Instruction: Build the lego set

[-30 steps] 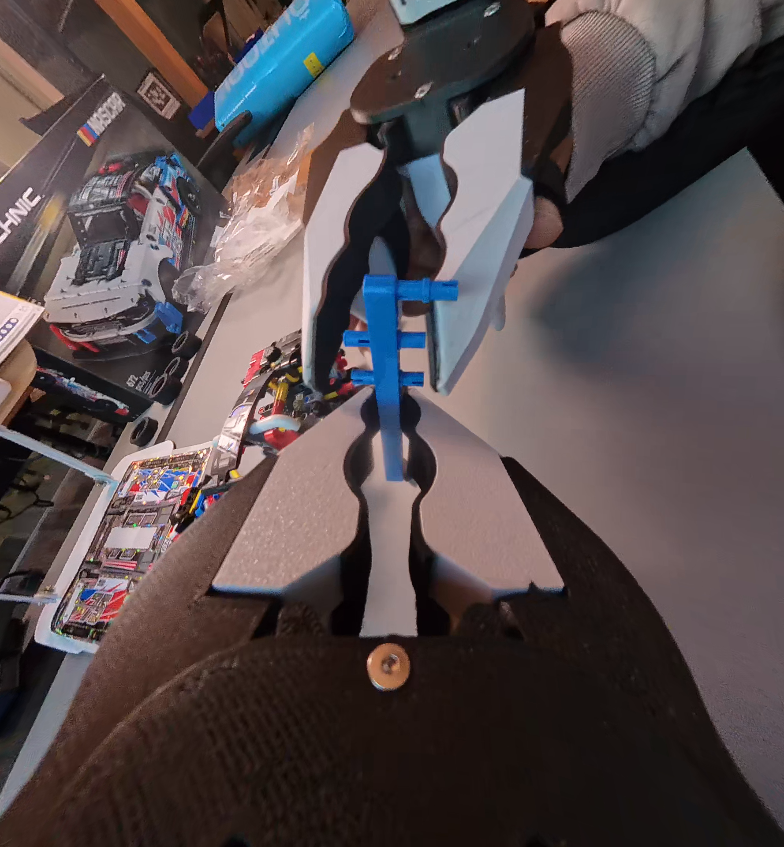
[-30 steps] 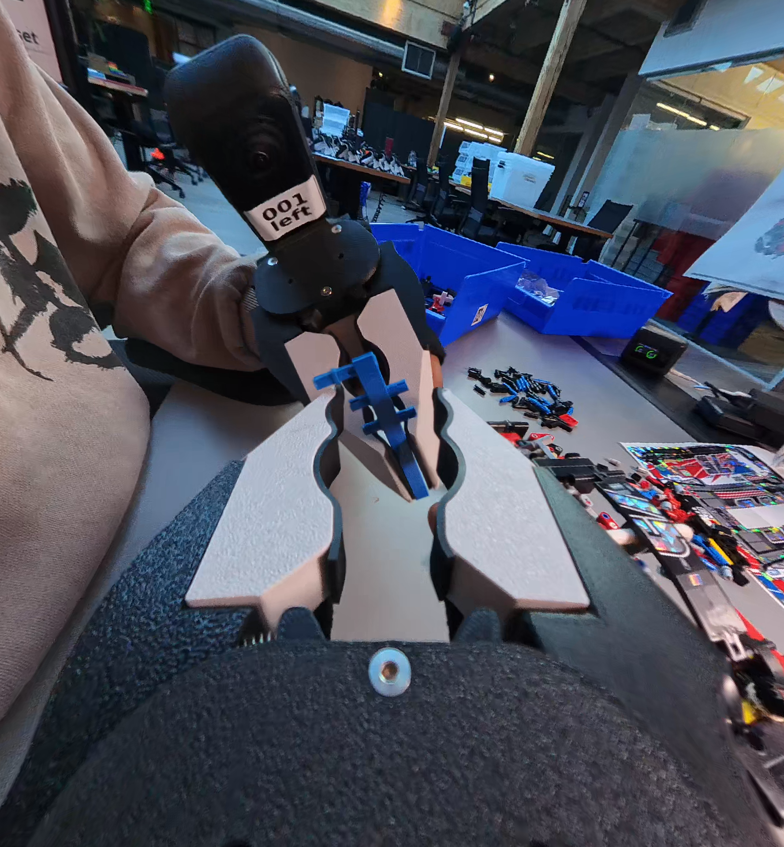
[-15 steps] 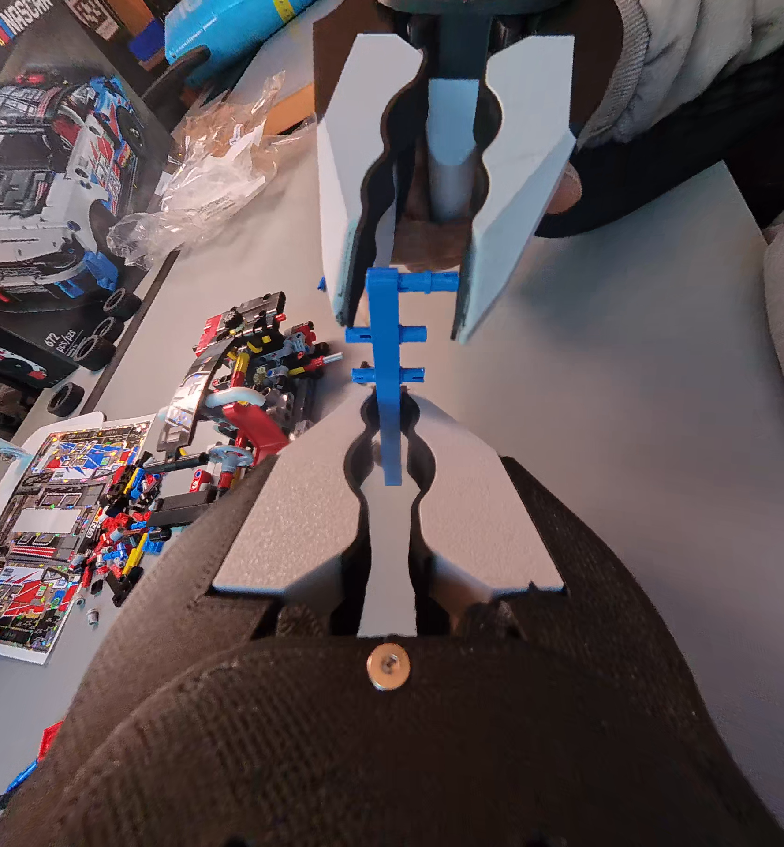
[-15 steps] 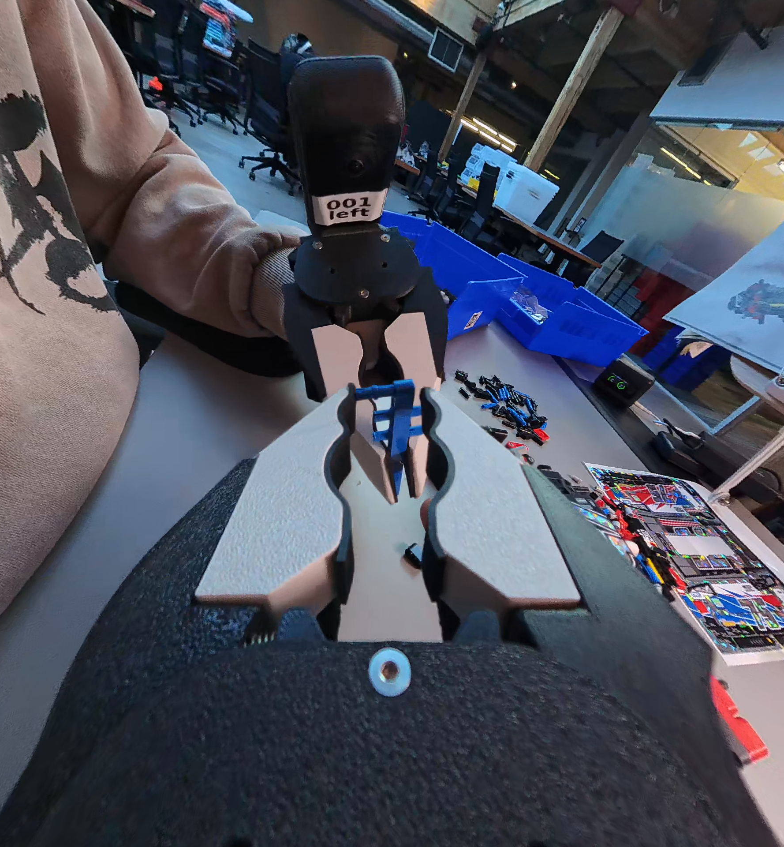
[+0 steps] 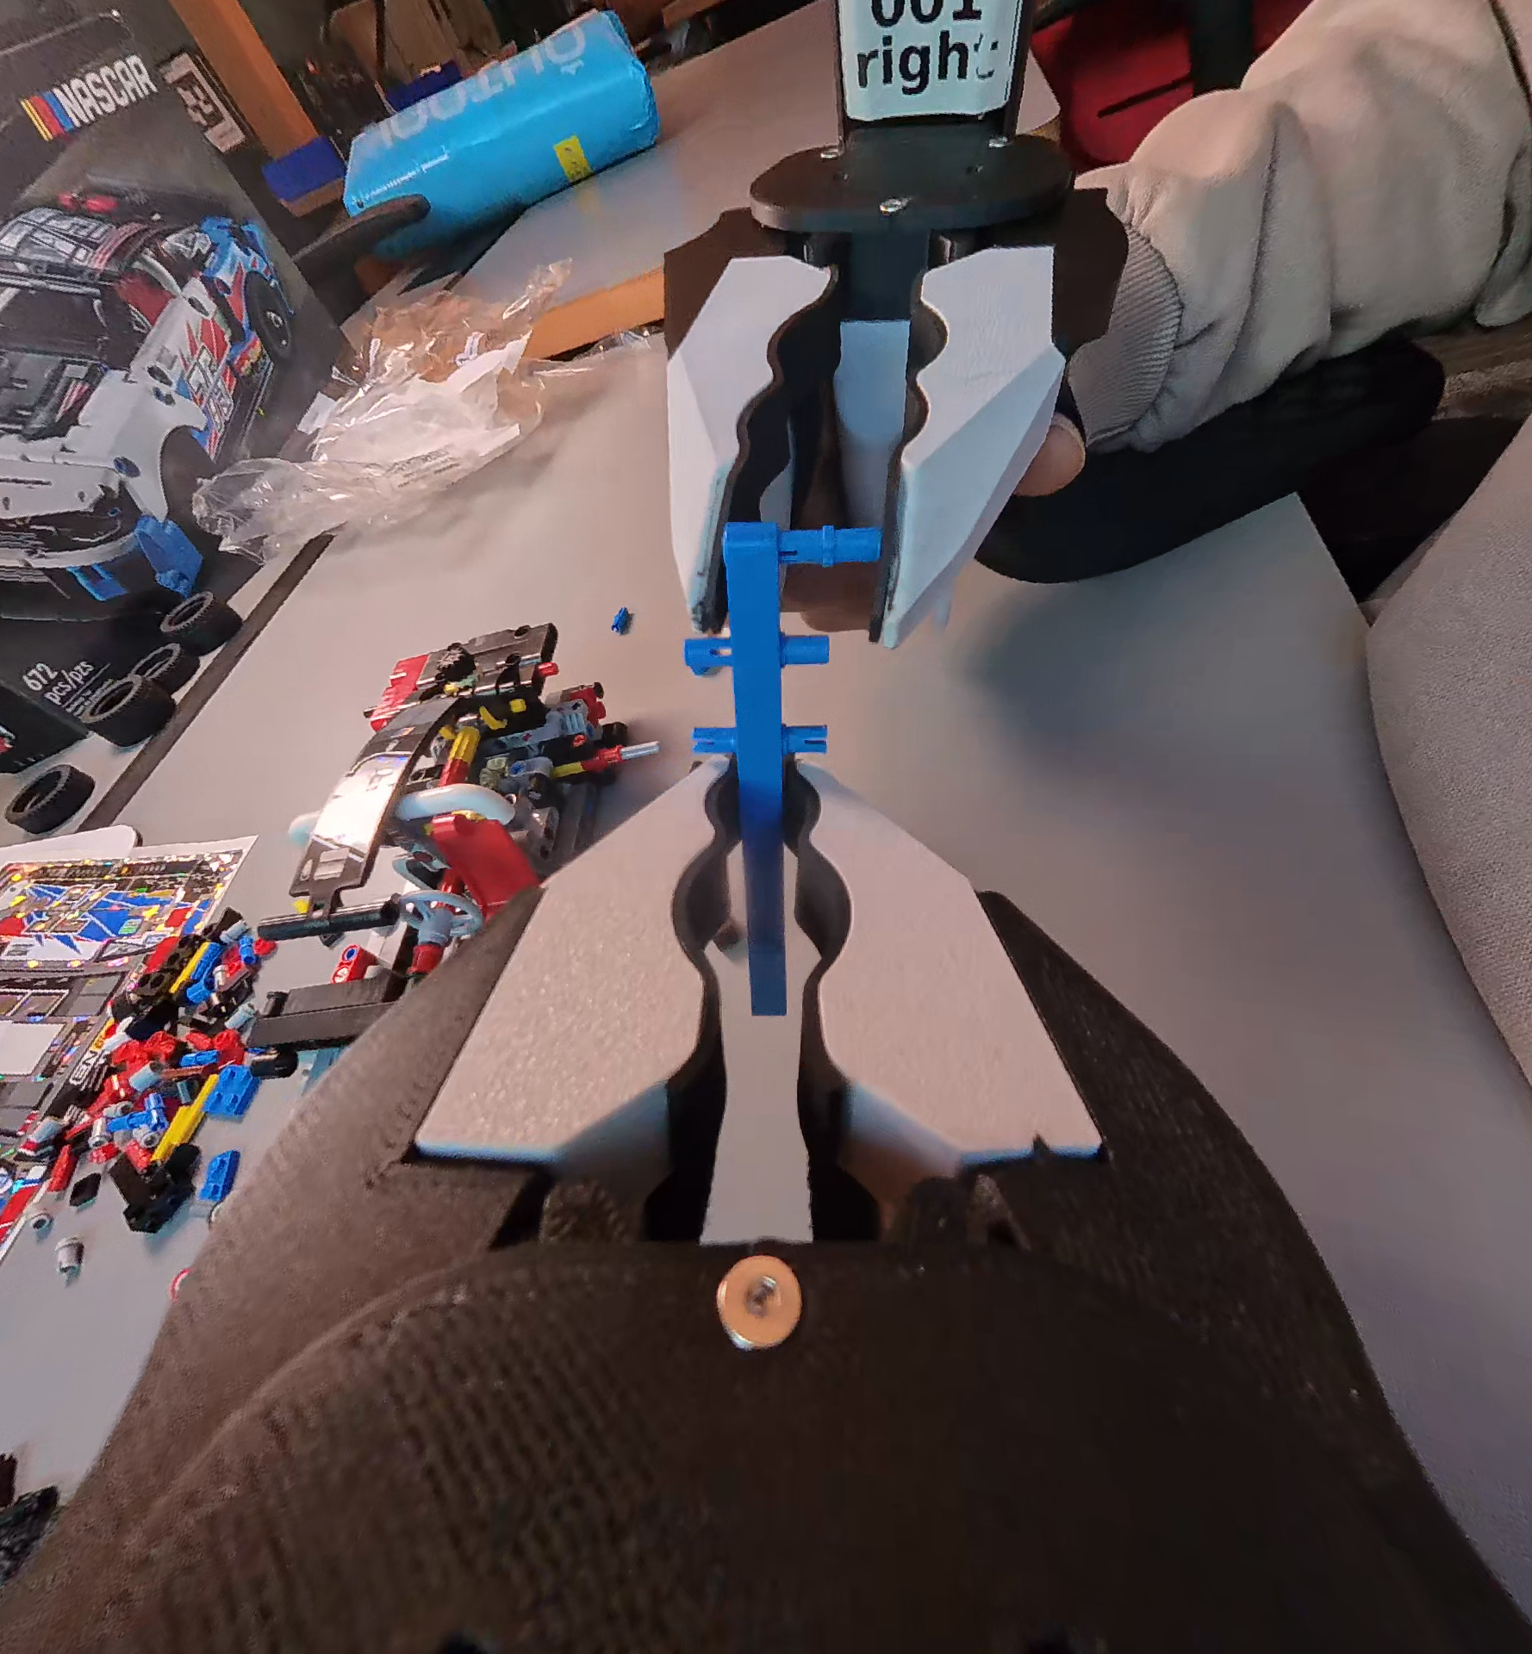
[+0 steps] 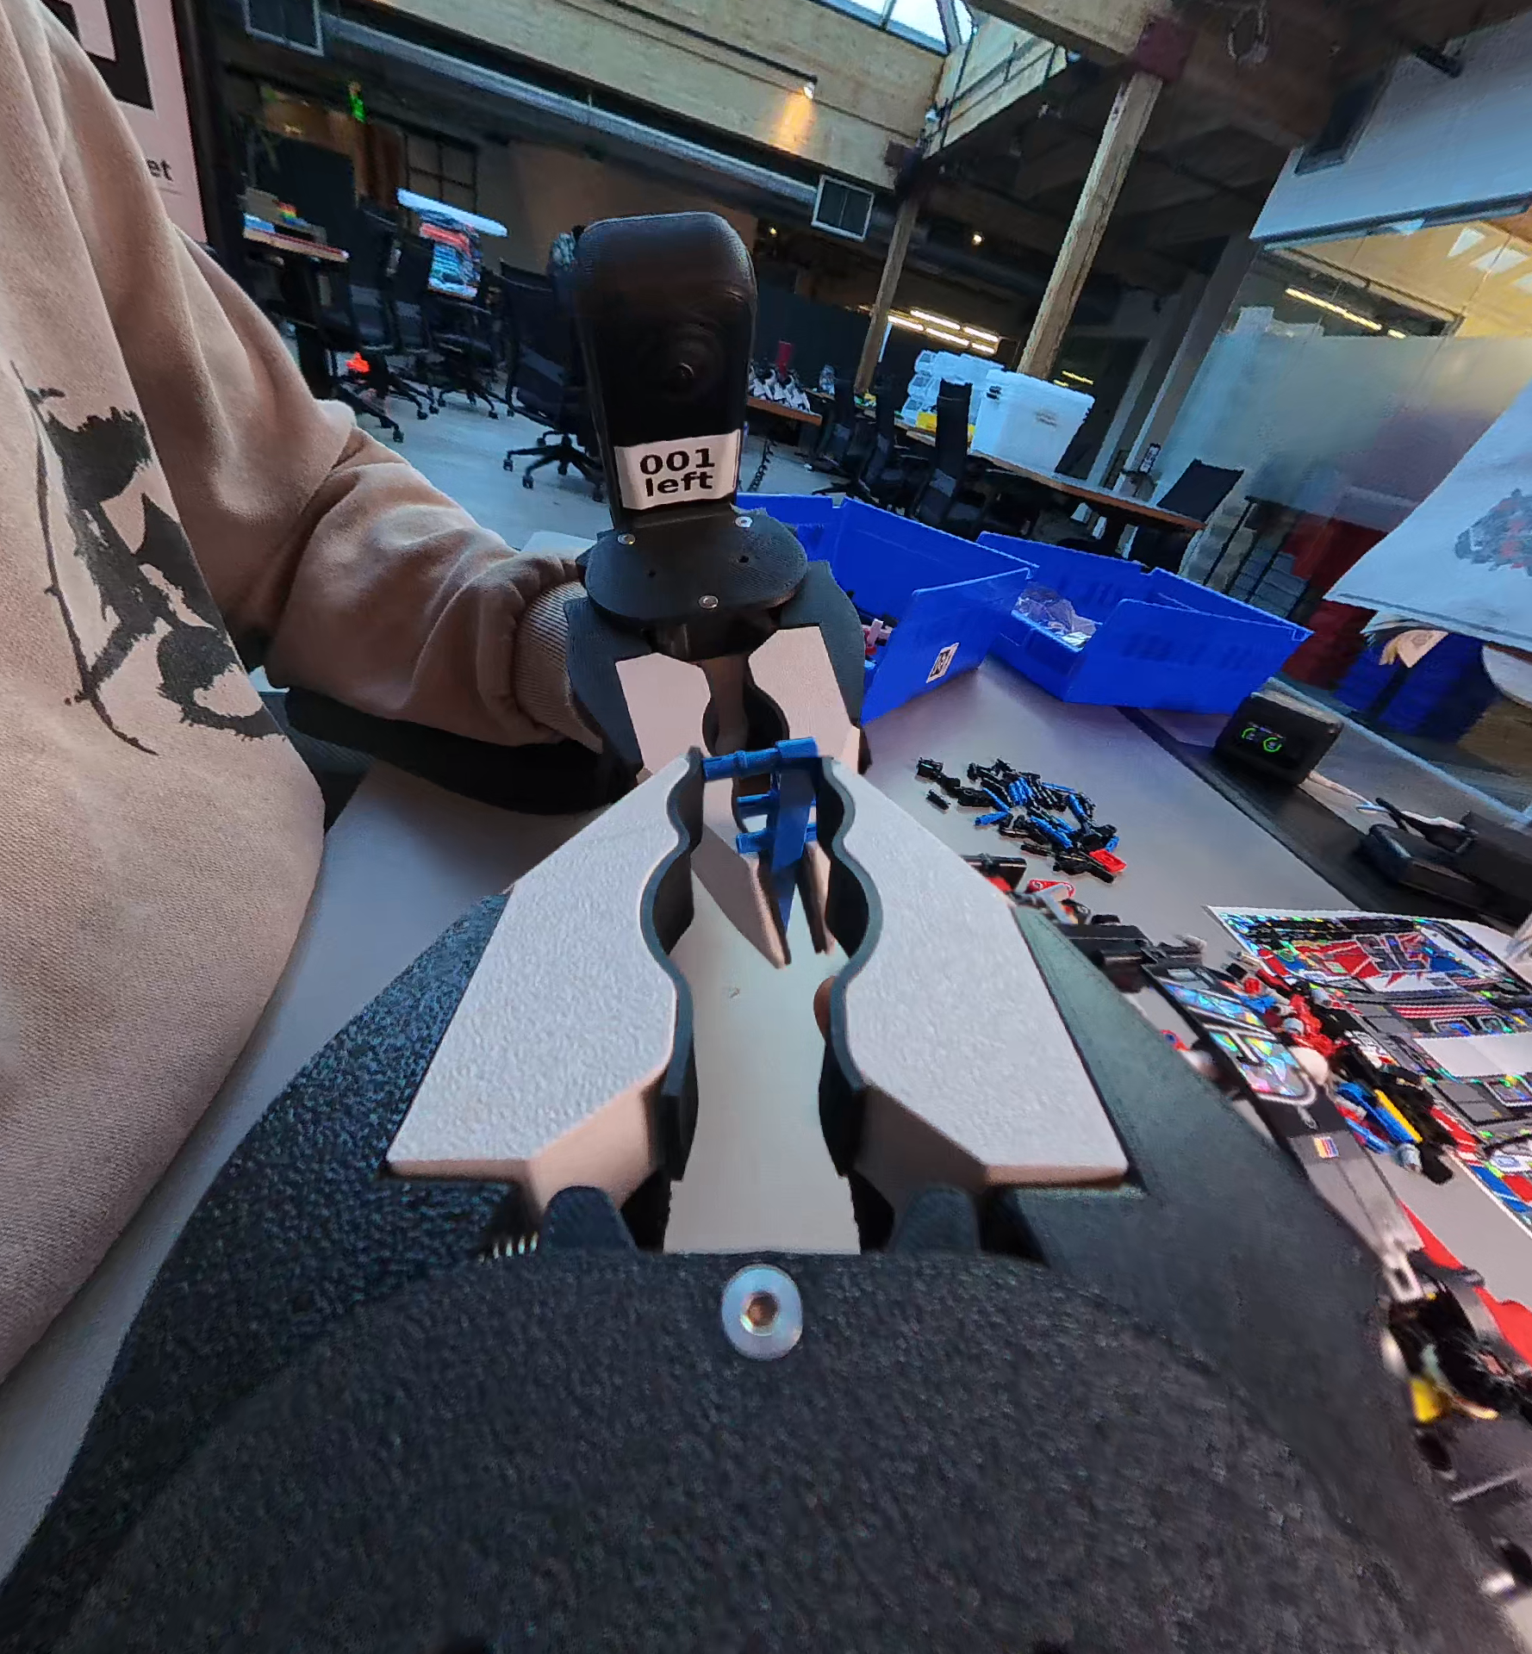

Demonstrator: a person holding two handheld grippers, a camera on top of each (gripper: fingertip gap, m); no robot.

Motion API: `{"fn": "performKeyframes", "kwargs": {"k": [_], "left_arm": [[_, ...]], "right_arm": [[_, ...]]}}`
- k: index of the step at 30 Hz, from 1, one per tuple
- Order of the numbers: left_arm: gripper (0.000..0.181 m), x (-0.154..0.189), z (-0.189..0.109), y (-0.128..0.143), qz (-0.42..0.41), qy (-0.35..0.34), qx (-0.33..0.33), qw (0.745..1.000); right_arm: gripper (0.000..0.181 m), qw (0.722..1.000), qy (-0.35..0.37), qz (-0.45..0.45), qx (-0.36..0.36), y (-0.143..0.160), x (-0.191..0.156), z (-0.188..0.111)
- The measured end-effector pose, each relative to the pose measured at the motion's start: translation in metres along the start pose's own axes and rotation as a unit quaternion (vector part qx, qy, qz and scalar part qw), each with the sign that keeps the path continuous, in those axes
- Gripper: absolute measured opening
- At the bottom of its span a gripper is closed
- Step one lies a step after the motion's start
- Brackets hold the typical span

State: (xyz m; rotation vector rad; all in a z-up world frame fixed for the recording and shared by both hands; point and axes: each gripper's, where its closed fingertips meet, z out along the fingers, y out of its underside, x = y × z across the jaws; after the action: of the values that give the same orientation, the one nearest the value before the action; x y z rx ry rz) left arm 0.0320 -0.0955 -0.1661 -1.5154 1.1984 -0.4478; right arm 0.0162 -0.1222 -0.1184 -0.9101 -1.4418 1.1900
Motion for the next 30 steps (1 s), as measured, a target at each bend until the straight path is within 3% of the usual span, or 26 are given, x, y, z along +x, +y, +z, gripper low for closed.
{"fn": "performKeyframes", "kwargs": {"k": [7, 10, 20, 30], "left_arm": [[0.007, 0.012, 0.0, 0.0, 0.096, -0.006, -0.029, 0.995], [0.01, 0.011, -0.001, 0.0, 0.106, -0.013, -0.037, 0.994], [0.008, 0.011, -0.002, -0.004, 0.112, -0.022, -0.03, 0.993], [0.006, -0.007, -0.005, 0.0, 0.117, -0.056, -0.042, 0.991]], "right_arm": [[0.057, 0.998, -0.022, 0.059, -0.003, 0.002, 0.001, 0.001], [0.055, 0.998, 0.005, 0.06, 0.006, -0.001, 0.011, -0.001], [0.037, 0.993, -0.009, 0.116, 0.029, -0.002, 0.007, 0.002], [0.05, 0.994, 0.022, 0.109, 0.006, 0.005, 0.018, 0.001]]}}
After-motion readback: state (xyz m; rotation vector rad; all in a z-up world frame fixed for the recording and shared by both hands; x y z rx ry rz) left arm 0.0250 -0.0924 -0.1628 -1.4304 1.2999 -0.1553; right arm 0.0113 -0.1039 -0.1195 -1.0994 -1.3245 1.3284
